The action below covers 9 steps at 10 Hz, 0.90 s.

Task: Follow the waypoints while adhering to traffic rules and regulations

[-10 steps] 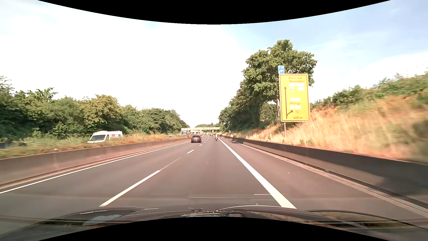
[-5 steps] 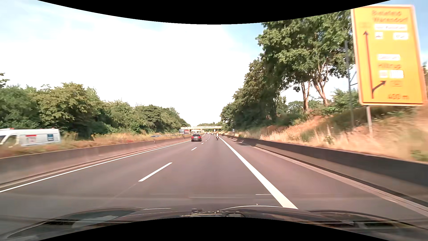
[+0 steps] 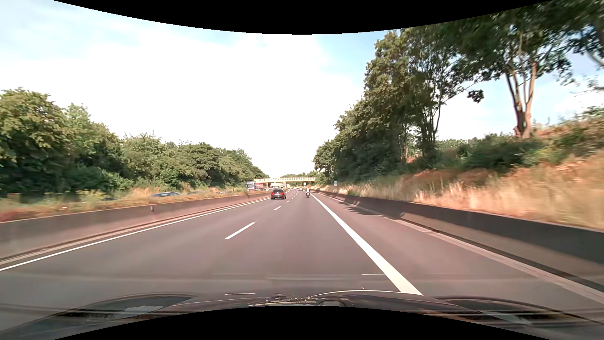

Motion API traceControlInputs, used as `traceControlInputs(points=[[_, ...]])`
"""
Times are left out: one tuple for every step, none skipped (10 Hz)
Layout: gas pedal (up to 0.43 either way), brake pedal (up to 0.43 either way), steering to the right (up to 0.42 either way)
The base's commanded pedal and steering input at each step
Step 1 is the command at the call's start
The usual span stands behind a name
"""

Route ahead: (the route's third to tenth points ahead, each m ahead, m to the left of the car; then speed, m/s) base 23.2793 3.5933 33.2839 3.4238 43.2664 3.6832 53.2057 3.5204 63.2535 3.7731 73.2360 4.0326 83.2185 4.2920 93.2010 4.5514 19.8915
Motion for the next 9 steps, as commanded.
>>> traceControlInputs(points=[[0.098, 0.000, -0.008], [0.110, 0.000, -0.008], [0.110, 0.000, -0.008], [0.110, 0.000, -0.007], [0.110, 0.000, -0.006], [0.110, 0.000, -0.005], [0.067, 0.000, -0.005], [0.059, 0.000, -0.005], [0.059, 0.000, -0.005]])
